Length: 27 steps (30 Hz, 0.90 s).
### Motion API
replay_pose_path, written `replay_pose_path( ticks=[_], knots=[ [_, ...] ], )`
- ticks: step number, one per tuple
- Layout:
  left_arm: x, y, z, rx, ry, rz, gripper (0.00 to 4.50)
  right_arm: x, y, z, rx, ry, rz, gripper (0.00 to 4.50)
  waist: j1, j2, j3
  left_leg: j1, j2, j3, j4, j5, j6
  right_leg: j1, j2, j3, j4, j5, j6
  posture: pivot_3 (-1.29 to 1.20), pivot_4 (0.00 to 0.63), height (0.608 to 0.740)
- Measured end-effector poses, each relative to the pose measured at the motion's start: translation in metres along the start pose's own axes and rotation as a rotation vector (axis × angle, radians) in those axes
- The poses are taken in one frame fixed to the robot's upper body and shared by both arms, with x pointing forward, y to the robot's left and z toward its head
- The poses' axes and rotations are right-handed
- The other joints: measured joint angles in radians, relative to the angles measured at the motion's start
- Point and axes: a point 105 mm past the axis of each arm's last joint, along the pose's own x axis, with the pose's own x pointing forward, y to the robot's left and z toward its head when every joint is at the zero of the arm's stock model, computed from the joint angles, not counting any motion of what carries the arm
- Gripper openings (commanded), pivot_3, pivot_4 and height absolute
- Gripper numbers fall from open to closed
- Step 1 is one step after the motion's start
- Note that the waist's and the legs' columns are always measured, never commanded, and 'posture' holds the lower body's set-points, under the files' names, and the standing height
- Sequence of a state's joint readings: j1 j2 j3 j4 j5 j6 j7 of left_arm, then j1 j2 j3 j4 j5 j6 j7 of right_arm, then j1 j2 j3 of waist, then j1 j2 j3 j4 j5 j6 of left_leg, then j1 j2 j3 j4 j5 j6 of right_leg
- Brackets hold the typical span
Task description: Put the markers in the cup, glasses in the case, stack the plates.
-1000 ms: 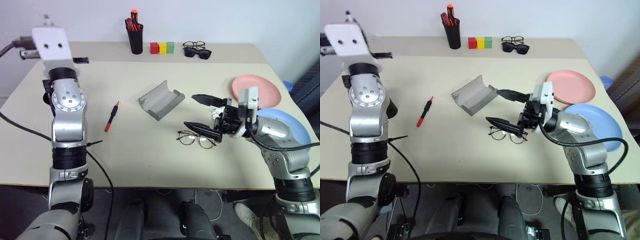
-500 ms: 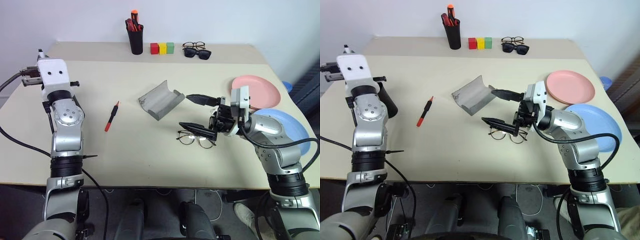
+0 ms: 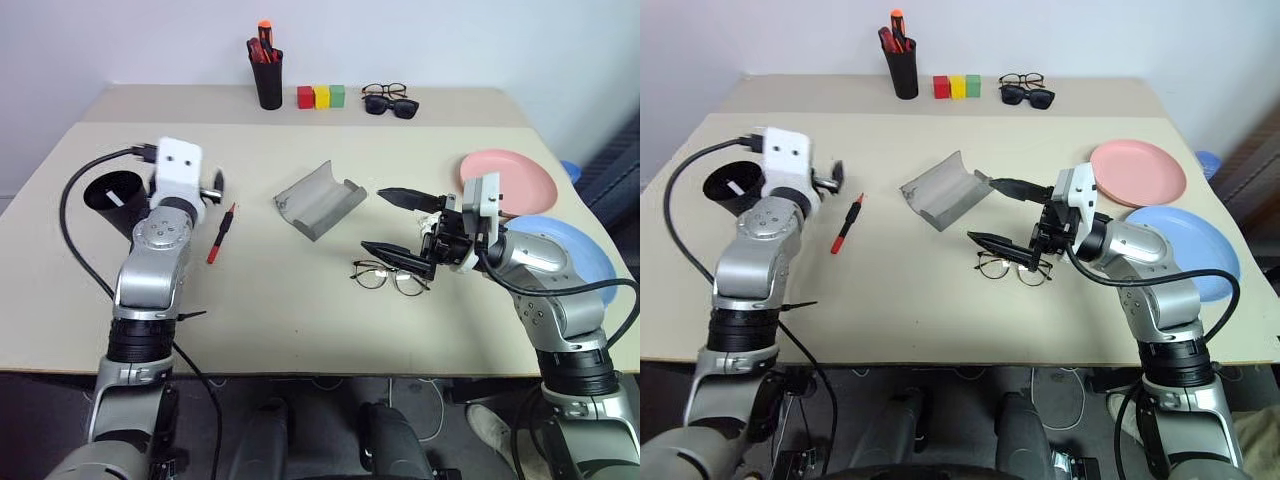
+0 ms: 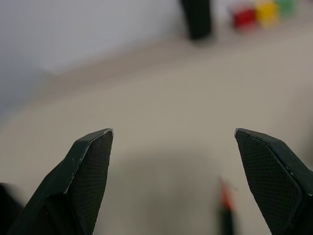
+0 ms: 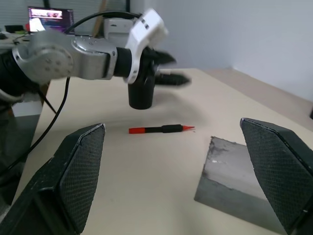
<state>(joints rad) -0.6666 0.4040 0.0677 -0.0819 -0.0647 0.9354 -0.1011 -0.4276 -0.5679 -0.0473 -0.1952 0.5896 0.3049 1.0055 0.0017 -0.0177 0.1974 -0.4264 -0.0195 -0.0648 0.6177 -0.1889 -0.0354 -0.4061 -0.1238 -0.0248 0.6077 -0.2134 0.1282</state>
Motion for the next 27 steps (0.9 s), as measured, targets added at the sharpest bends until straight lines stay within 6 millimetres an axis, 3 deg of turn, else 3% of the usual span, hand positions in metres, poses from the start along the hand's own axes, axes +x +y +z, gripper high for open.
replay_pose_path(
  ticks=[3,7,8,11,16,22,25,27],
  knots=[
    [0.003,0.001,-0.018,-0.029,0.183,-0.009,4.05,0.0,-0.001,0.001,-0.005,-0.004,-0.007,4.5,-0.01,0.0,0.0,0.0,0.0,-0.001,0.0,0.0,0.0,0.0,0.0,0.0,0.003,-0.001,0.001,0.0,0.15,0.74],
    [0.008,0.006,-0.056,-0.052,0.379,0.009,4.05,-0.002,-0.001,-0.003,0.001,0.004,-0.023,4.5,-0.016,0.0,0.0,0.001,0.0,-0.001,0.0,0.0,0.0,-0.001,0.0,0.0,0.005,-0.001,0.001,0.0,0.15,0.74],
    [0.01,0.006,-0.063,-0.061,0.415,0.006,3.82,-0.002,-0.001,-0.004,0.004,0.006,-0.026,4.5,-0.015,0.0,0.0,0.001,0.0,-0.002,0.0,0.0,0.0,-0.001,0.0,0.0,0.005,-0.001,0.001,0.0,0.15,0.74],
    [0.018,0.005,-0.06,-0.081,0.432,-0.004,2.7,-0.003,-0.001,-0.004,0.003,0.006,-0.032,4.5,-0.012,0.0,0.0,0.001,0.0,-0.002,0.001,0.0,0.0,-0.001,0.0,0.0,0.005,-0.001,0.001,0.0,0.15,0.74],
    [0.028,-0.003,-0.058,-0.093,0.432,-0.035,0.04,-0.004,-0.003,-0.005,0.003,0.007,-0.053,4.5,-0.013,0.0,0.0,0.001,0.0,-0.002,0.001,0.0,0.0,-0.001,0.0,0.0,0.005,-0.001,0.001,0.0,0.15,0.74],
    [0.029,-0.012,-0.055,-0.073,0.407,-0.112,0.01,-0.007,-0.002,-0.005,0.001,0.011,-0.075,4.5,-0.011,0.0,0.0,0.0,0.0,-0.001,0.001,0.0,0.0,-0.001,0.0,0.0,0.004,-0.001,0.001,0.0,0.15,0.74],
    [0.019,-0.042,-0.044,-0.034,0.293,-0.283,0.01,-0.007,-0.003,-0.005,-0.006,0.015,-0.088,4.5,-0.009,0.0,0.0,-0.001,0.0,-0.001,0.0,0.0,-0.001,-0.001,0.0,0.001,0.003,-0.001,0.0,0.0,0.15,0.74],
    [0.007,-0.067,-0.022,0.012,0.129,-0.384,0.01,-0.007,-0.003,-0.005,-0.003,0.012,-0.093,4.5,-0.01,0.0,0.0,-0.001,0.0,-0.001,0.0,0.0,-0.001,-0.002,0.0,0.002,0.002,-0.001,0.0,0.0,0.15,0.74]
  ],
)
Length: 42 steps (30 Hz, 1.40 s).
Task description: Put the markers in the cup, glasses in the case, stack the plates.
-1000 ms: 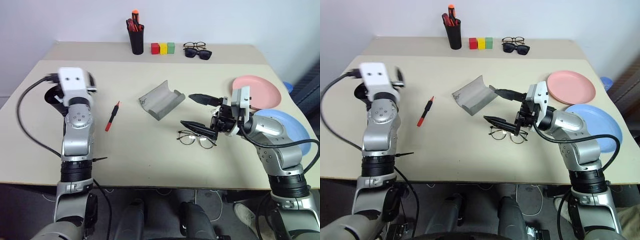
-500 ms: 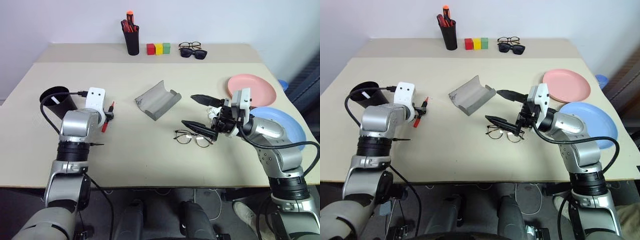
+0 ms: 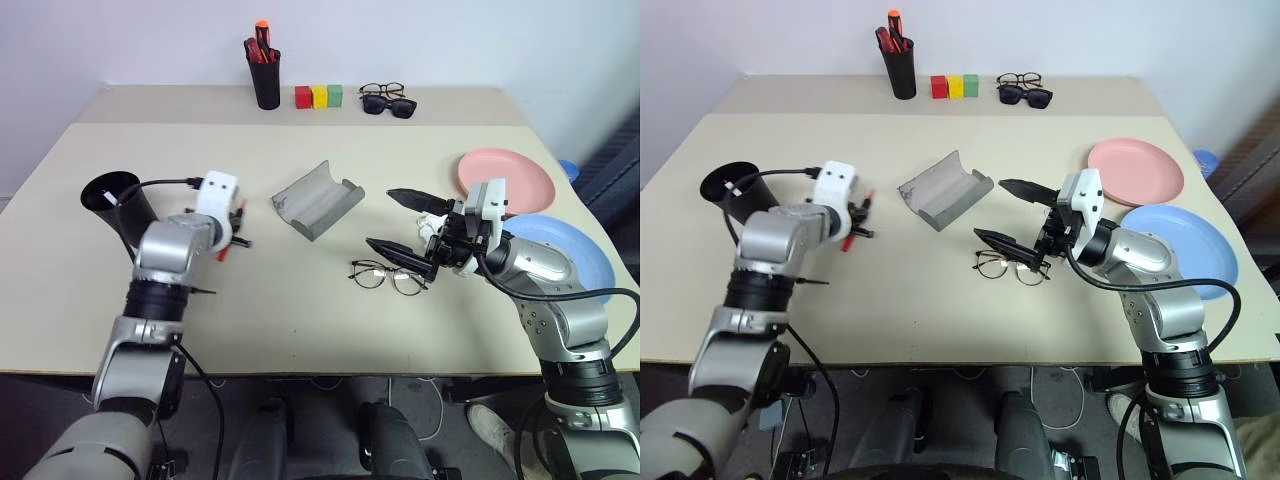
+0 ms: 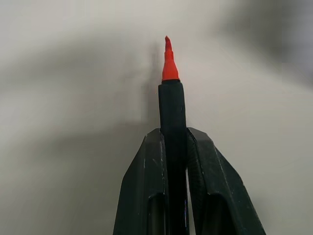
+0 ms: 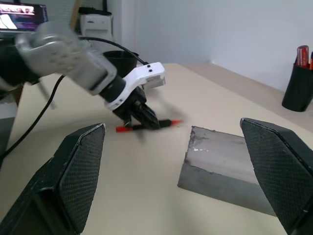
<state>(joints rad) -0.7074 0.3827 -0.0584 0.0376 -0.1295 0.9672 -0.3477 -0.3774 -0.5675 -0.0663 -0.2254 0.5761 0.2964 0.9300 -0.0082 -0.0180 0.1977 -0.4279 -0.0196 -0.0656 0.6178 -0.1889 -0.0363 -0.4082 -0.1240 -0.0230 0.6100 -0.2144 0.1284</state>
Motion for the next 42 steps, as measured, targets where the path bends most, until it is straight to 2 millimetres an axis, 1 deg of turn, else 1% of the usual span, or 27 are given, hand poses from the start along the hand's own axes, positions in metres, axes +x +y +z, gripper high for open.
replay_pose_path(
  ticks=[1,2,3,4,5,6,7,8,9,10,13,16,18,21,26,30,35,38,40,41,42],
  knots=[
    [-0.007,-0.014,0.019,0.043,-0.124,-0.027,0.01,0.0,0.001,0.001,0.012,-0.009,0.002,4.5,0.0,0.0,0.0,0.0,0.0,0.0,-0.001,0.0,0.0,0.0,0.0,0.001,0.0,0.0,0.0,0.0,0.15,0.74],
    [-0.013,-0.023,0.036,0.069,-0.228,-0.035,0.01,0.0,0.001,0.003,0.023,-0.017,0.006,4.5,0.001,0.0,0.0,0.0,0.0,0.0,-0.001,0.0,0.0,0.0,0.0,0.001,0.0,0.0,-0.001,0.0,0.15,0.74],
    [-0.023,-0.029,0.059,0.092,-0.382,0.0,0.01,0.001,0.003,0.005,0.039,-0.032,0.017,4.5,0.002,0.0,0.0,0.0,0.0,0.0,-0.001,0.0,0.0,0.0,0.0,0.001,0.0,0.0,-0.001,0.0,0.15,0.74],
    [-0.038,-0.029,0.085,0.074,-0.591,0.085,0.01,0.001,0.006,0.009,0.06,-0.055,0.034,4.5,0.004,0.0,0.0,0.001,0.0,0.001,-0.001,0.0,0.0,0.0,0.0,0.002,-0.001,-0.001,-0.004,0.0,0.15,0.74],
    [-0.05,-0.025,0.1,0.064,-0.711,0.149,0.01,0.002,0.008,0.011,0.073,-0.067,0.05,4.5,0.003,0.0,0.0,0.002,0.0,0.002,-0.001,0.0,0.0,0.0,0.0,0.003,-0.001,-0.001,-0.004,0.0,0.15,0.74],
    [-0.064,-0.015,0.112,0.044,-0.834,0.24,0.01,0.003,0.011,0.014,0.083,-0.079,0.067,4.5,0.0,0.001,0.0,0.003,0.0,0.002,-0.002,0.0,0.0,0.0,0.0,0.004,0.0,-0.001,-0.004,0.0,0.15,0.74],
    [-0.076,-0.003,0.119,0.032,-0.921,0.331,0.01,0.003,0.013,0.015,0.089,-0.088,0.08,4.5,-0.002,0.001,-0.001,0.004,0.0,0.003,-0.002,0.0,0.0,0.0,0.0,0.005,0.0,-0.001,-0.004,0.0,0.15,0.74],
    [-0.084,0.011,0.12,0.023,-0.964,0.411,0.01,0.003,0.014,0.016,0.092,-0.091,0.085,4.5,-0.002,0.002,-0.001,0.005,0.0,0.004,-0.002,0.0,0.0,0.0,0.001,0.006,0.0,-0.001,-0.004,0.0,0.15,0.74],
    [-0.088,0.023,0.117,0.019,-0.981,0.487,0.01,0.003,0.014,0.016,0.093,-0.092,0.089,4.5,-0.002,0.002,-0.001,0.005,0.0,0.004,-0.002,0.0,0.0,0.0,0.001,0.006,0.001,-0.001,-0.004,0.0,0.15,0.74],
    [-0.09,0.041,0.111,0.012,-0.978,0.588,0.01,0.005,0.015,0.017,0.094,-0.101,0.098,4.5,-0.002,0.002,-0.001,0.005,0.0,0.004,-0.001,0.0,0.0,0.0,0.001,0.006,0.001,-0.001,-0.004,0.0,0.15,0.74],
    [-0.099,0.078,0.094,0.033,-0.944,0.814,0.01,0.013,0.02,0.018,0.101,-0.12,0.131,4.5,-0.001,0.0,0.0,0.004,0.0,0.004,0.0,0.0,0.0,0.0,0.002,0.006,0.001,0.001,0.0,0.0,0.15,0.74],
    [-0.114,0.098,0.084,0.085,-0.936,0.968,0.01,0.016,0.021,0.016,0.102,-0.12,0.142,4.5,0.004,0.0,0.0,0.003,0.0,0.004,0.0,0.0,0.0,0.0,0.002,0.006,0.001,0.001,0.0,0.0,0.15,0.74],
    [-0.118,0.108,0.074,0.095,-0.91,1.04,0.01,0.017,0.019,0.014,0.108,-0.119,0.14,4.5,0.012,0.0,-0.001,0.003,0.0,0.004,0.0,0.0,0.0,0.0,0.002,0.006,0.001,0.001,0.0,0.0,0.15,0.74],
    [-0.117,0.116,0.058,0.106,-0.858,1.097,0.01,0.018,0.019,0.012,0.115,-0.118,0.14,4.5,0.02,0.0,-0.001,0.003,0.0,0.004,0.0,0.0,0.0,0.0,0.002,0.006,0.001,0.001,0.0,0.0,0.15,0.74],
    [-0.117,0.124,0.04,0.127,-0.799,1.151,0.01,0.019,0.019,0.01,0.113,-0.112,0.143,4.5,0.02,0.0,-0.001,0.003,0.0,0.004,0.0,0.0,0.0,0.0,0.002,0.006,0.001,0.001,0.0,0.0,0.15,0.74],
    [-0.117,0.13,0.033,0.165,-0.77,1.181,0.01,0.019,0.019,0.01,0.109,-0.108,0.142,4.5,0.02,0.0,-0.001,0.003,0.0,0.005,0.0,0.0,0.0,0.0,0.002,0.006,0.001,0.001,0.0,0.0,0.15,0.74],
    [-0.113,0.14,0.02,0.212,-0.73,1.201,0.01,0.019,0.019,0.01,0.108,-0.108,0.141,4.5,0.02,0.0,-0.001,0.003,0.0,0.005,0.0,0.0,0.0,0.0,0.002,0.006,0.001,0.001,0.0,0.0,0.15,0.74],
    [-0.108,0.141,0.019,0.243,-0.731,1.19,0.01,0.018,0.018,0.01,0.108,-0.108,0.139,4.5,0.021,0.0,-0.001,0.003,0.0,0.005,0.0,0.0,0.0,0.0,0.002,0.006,0.001,0.001,0.0,0.0,0.15,0.74],
    [-0.106,0.141,0.02,0.257,-0.741,1.182,0.97,0.018,0.018,0.01,0.108,-0.107,0.136,4.5,0.021,0.0,-0.001,0.003,0.0,0.005,0.0,0.0,0.0,0.0,0.002,0.006,0.001,0.001,0.0,0.0,0.15,0.74],
    [-0.105,0.14,0.019,0.262,-0.745,1.175,1.28,0.018,0.018,0.01,0.107,-0.107,0.134,4.5,0.02,0.0,-0.001,0.003,0.0,0.005,0.0,0.0,0.0,0.0,0.002,0.006,0.001,0.001,0.0,0.0,0.15,0.74],
    [-0.103,0.139,0.019,0.267,-0.745,1.164,1.72,0.018,0.017,0.01,0.106,-0.108,0.13,4.5,0.02,0.0,-0.001,0.003,0.0,0.005,0.0,0.0,0.0,0.0,0.002,0.006,0.001,0.001,0.0,0.0,0.15,0.74]
  ],
)
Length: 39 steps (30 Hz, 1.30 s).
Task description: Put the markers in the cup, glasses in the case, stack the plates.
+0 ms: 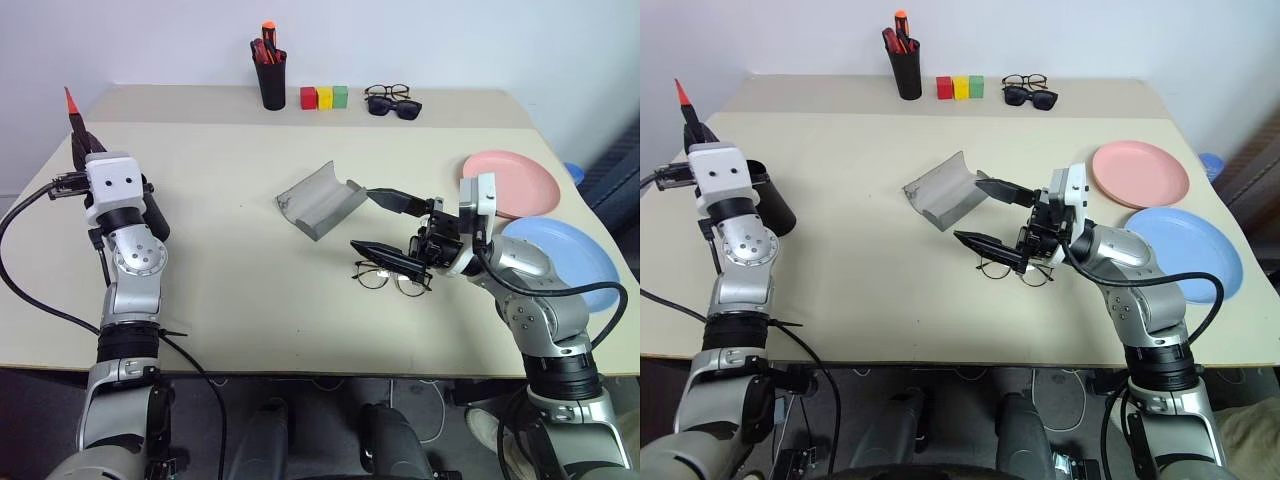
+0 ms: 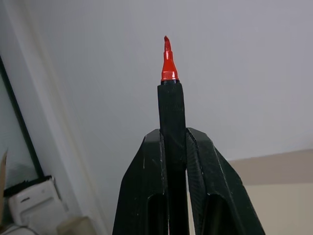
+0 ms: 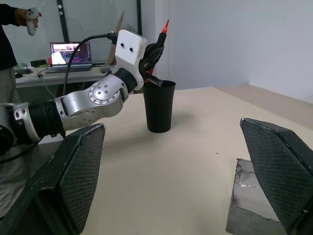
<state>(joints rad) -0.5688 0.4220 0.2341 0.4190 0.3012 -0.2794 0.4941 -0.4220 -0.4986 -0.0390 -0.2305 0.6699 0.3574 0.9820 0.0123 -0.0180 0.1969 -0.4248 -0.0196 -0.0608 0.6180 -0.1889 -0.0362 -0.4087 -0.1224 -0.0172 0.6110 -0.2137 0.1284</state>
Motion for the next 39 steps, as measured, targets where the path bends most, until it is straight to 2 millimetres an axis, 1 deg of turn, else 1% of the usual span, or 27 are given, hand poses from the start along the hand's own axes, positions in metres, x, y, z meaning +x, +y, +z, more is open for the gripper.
replay_pose_path(
  ticks=[3,6,8,10,13,16,18,19,21,23,24,27,29,31,34,37,39],
  knots=[
    [-0.004,-0.008,0.003,-0.033,-0.016,-0.023,3.24,-0.001,-0.001,0.001,-0.004,0.0,-0.012,4.5,0.0,0.0,0.0,0.0,0.0,0.0,0.0,0.0,0.0,0.0,0.0,0.0,0.0,0.0,0.0,0.0,0.15,0.74],
    [-0.011,-0.016,0.007,-0.117,-0.025,-0.06,3.24,-0.004,-0.003,0.0,-0.005,0.008,-0.027,4.5,0.0,0.0,0.0,0.0,0.0,0.0,0.0,0.0,0.0,0.0,0.0,0.0,0.0,0.0,0.0,0.0,0.15,0.74],
    [-0.014,-0.022,0.014,-0.195,-0.021,-0.097,3.24,-0.006,-0.004,0.0,-0.005,0.014,-0.04,4.5,0.0,0.0,0.0,0.0,0.0,0.0,0.0,0.0,0.0,0.0,0.0,0.0,0.0,0.0,0.0,0.0,0.15,0.74],
    [-0.014,-0.038,0.023,-0.255,0.038,-0.214,3.24,-0.008,-0.005,-0.001,-0.007,0.022,-0.054,4.5,0.001,0.0,0.0,-0.001,0.0,0.0,0.0,0.0,0.0,0.0,0.0,0.0,0.0,0.0,0.0,0.0,0.15,0.74],
    [-0.025,-0.085,0.046,-0.29,0.159,-0.629,3.24,-0.016,-0.005,-0.005,0.001,0.049,-0.084,4.5,0.002,0.0,0.0,-0.001,0.0,0.0,0.0,0.0,0.0,0.0,0.0,0.0,-0.001,-0.001,-0.002,0.0,0.15,0.74],
    [-0.052,-0.137,0.084,-0.417,0.298,-1.07,3.24,-0.036,-0.001,-0.011,-0.003,0.104,-0.137,4.5,0.006,-0.001,0.0,-0.002,0.0,0.0,0.001,0.0,0.0,0.0,0.0,0.0,-0.002,-0.002,-0.004,0.0,0.15,0.74],
    [-0.069,-0.162,0.11,-0.51,0.373,-1.242,3.24,-0.048,0.0,-0.013,-0.005,0.131,-0.182,4.5,0.0,-0.001,0.0,-0.002,0.0,0.0,0.001,0.0,0.001,0.001,0.0,0.0,-0.003,-0.003,-0.003,0.0,0.15,0.74],
    [-0.074,-0.168,0.117,-0.524,0.39,-1.283,3.24,-0.051,0.001,-0.013,-0.005,0.134,-0.195,4.5,-0.005,-0.001,0.0,-0.002,0.0,0.0,0.001,0.0,0.001,0.001,0.0,0.0,-0.003,-0.003,-0.003,0.0,0.15,0.74],
    [-0.091,-0.19,0.13,-0.536,0.466,-1.381,3.24,-0.06,0.001,-0.012,-0.016,0.146,-0.239,4.5,-0.011,-0.001,0.0,-0.001,0.0,0.0,0.001,0.0,0.001,0.0,0.0,0.0,-0.001,-0.003,-0.002,0.0,0.15,0.74],
    [-0.108,-0.207,0.13,-0.508,0.558,-1.444,3.24,-0.064,0.0,-0.008,-0.033,0.151,-0.27,4.5,-0.018,-0.001,0.0,-0.001,0.0,0.0,0.001,0.0,0.001,0.0,0.001,0.0,-0.001,-0.005,0.0,0.0,0.15,0.74],
    [-0.117,-0.216,0.125,-0.464,0.617,-1.465,3.24,-0.066,0.001,-0.006,-0.043,0.15,-0.283,4.5,-0.021,-0.001,0.0,-0.001,0.0,-0.001,0.001,0.0,0.001,0.0,0.001,0.0,-0.001,-0.005,0.001,0.0,0.15,0.74],
    [-0.137,-0.234,0.098,-0.343,0.784,-1.463,3.24,-0.069,0.003,-0.002,-0.06,0.15,-0.313,4.5,-0.025,-0.001,0.0,-0.001,0.0,-0.001,0.001,0.0,0.001,0.0,0.001,0.0,-0.001,-0.005,0.001,0.0,0.15,0.74],
    [-0.146,-0.24,0.082,-0.286,0.865,-1.444,3.24,-0.071,0.005,-0.001,-0.067,0.152,-0.329,4.5,-0.022,-0.001,0.001,-0.002,0.0,-0.001,0.001,0.0,0.001,-0.001,0.001,0.0,-0.001,-0.005,0.001,0.0,0.15,0.74],
    [-0.148,-0.244,0.077,-0.251,0.891,-1.427,3.24,-0.072,0.006,0.001,-0.074,0.149,-0.344,4.5,-0.02,-0.002,0.001,-0.002,0.0,-0.001,0.001,0.0,0.001,-0.001,0.001,0.0,-0.002,-0.005,0.001,0.0,0.15,0.74],
    [-0.14,-0.247,0.08,-0.223,0.86,-1.408,3.24,-0.075,0.007,0.004,-0.086,0.147,-0.369,4.5,-0.013,-0.002,0.001,-0.002,0.0,-0.001,0.001,-0.001,0.001,-0.001,0.001,0.0,-0.003,-0.005,0.0,0.0,0.15,0.74],
    [-0.139,-0.248,0.074,-0.193,0.867,-1.399,3.24,-0.078,0.008,0.002,-0.079,0.155,-0.389,4.5,-0.007,-0.002,0.001,-0.002,0.0,-0.001,0.0,-0.001,0.001,0.0,0.001,0.0,-0.005,-0.005,0.0,0.0,0.15,0.74],
    [-0.14,-0.25,0.072,-0.187,0.866,-1.401,2.71,-0.079,0.008,0.001,-0.078,0.157,-0.398,4.5,-0.001,-0.002,0.001,-0.003,0.0,0.0,0.0,-0.001,0.001,0.0,0.001,0.0,-0.007,-0.004,-0.001,0.0,0.15,0.74]
  ],
)
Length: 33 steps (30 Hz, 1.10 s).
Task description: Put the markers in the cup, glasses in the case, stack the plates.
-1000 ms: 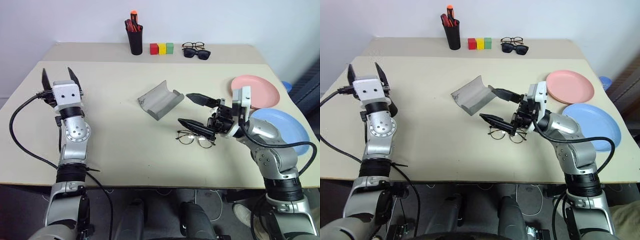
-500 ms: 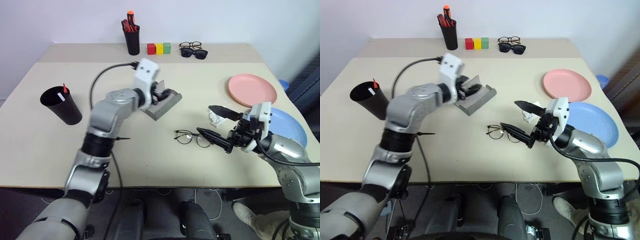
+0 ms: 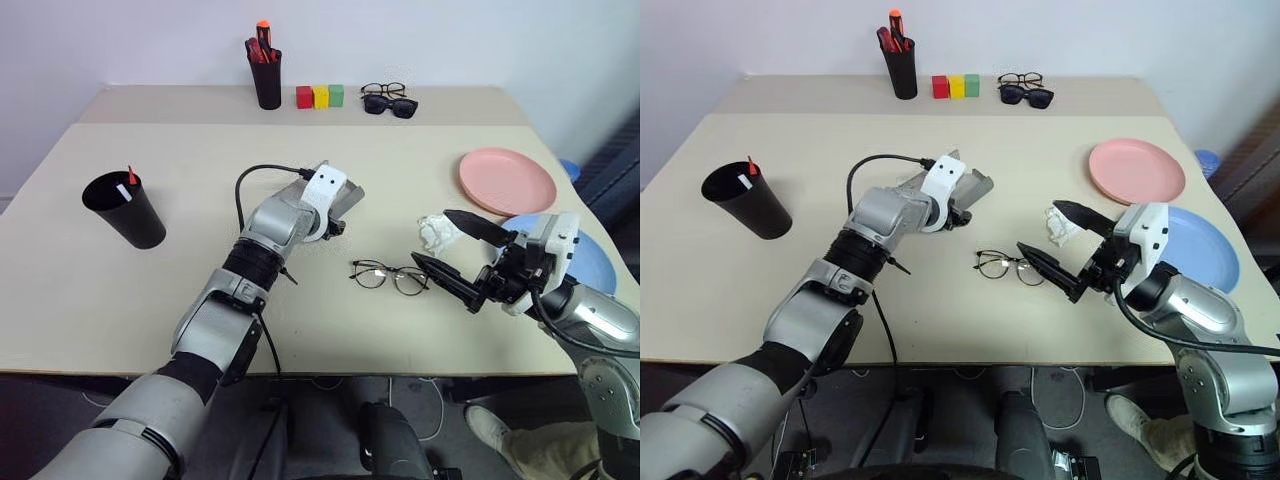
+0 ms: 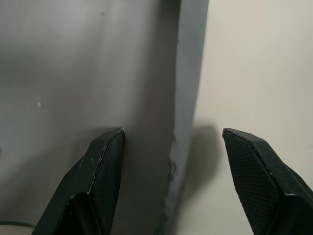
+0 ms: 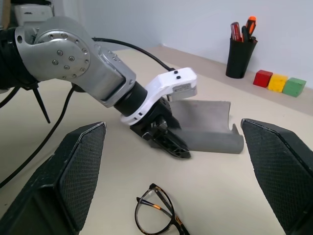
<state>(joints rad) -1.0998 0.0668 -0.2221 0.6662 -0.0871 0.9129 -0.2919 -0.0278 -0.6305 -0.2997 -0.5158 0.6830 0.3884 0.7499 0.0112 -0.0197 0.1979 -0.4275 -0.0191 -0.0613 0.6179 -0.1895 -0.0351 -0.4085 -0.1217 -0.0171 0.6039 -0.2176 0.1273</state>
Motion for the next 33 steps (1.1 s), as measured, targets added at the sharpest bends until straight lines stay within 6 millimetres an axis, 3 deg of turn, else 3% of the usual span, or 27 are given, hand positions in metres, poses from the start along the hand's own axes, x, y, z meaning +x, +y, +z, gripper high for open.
replay_pose_path(
  ticks=[2,6,15,19,27,33],
  knots=[
    [0.0,0.001,0.001,0.006,0.001,-0.001,1.98,0.0,0.0,0.0,0.0,0.0,-0.004,4.5,0.002,0.0,0.0,0.0,0.0,0.0,0.0,0.0,0.0,0.001,0.0,0.0,-0.002,0.0,-0.001,0.0,0.15,0.74],
    [0.002,-0.005,0.002,0.008,-0.005,-0.04,0.03,0.0,-0.001,0.0,-0.002,-0.001,-0.01,4.5,0.002,0.0,0.0,-0.001,0.0,0.0,-0.001,0.0,0.0,0.003,0.0,0.0,-0.007,0.001,-0.001,0.0,0.15,0.74],
    [-0.016,-0.007,-0.007,0.115,-0.07,-0.201,0.03,0.003,-0.001,0.001,-0.007,-0.007,-0.008,4.5,-0.001,0.001,0.0,-0.001,0.0,0.001,-0.004,0.0,0.0,0.001,0.0,0.0,-0.006,0.003,-0.004,0.0,0.15,0.74],
    [-0.047,0.004,-0.04,0.312,-0.022,-0.319,0.03,0.003,0.0,0.0,-0.011,-0.007,-0.006,4.5,-0.008,0.001,0.0,-0.001,0.001,0.001,-0.005,0.0,0.0,-0.001,0.001,0.001,-0.005,0.003,-0.005,0.0,0.15,0.74],
    [-0.113,0.029,-0.078,0.499,0.102,-0.432,0.03,0.0,0.003,-0.005,0.005,-0.007,-0.014,4.5,0.001,0.002,0.0,-0.002,0.001,0.001,-0.003,0.0,0.0,0.001,0.0,0.002,-0.008,0.004,-0.007,0.0,0.15,0.74],
    [-0.152,-0.003,-0.107,0.582,0.169,-0.68,0.03,-0.001,0.003,-0.007,0.013,-0.003,-0.018,4.5,0.002,0.003,0.0,-0.003,0.001,0.001,-0.004,0.0,0.0,-0.001,0.0,0.002,-0.008,0.004,-0.007,0.0,0.15,0.74]
  ],
)
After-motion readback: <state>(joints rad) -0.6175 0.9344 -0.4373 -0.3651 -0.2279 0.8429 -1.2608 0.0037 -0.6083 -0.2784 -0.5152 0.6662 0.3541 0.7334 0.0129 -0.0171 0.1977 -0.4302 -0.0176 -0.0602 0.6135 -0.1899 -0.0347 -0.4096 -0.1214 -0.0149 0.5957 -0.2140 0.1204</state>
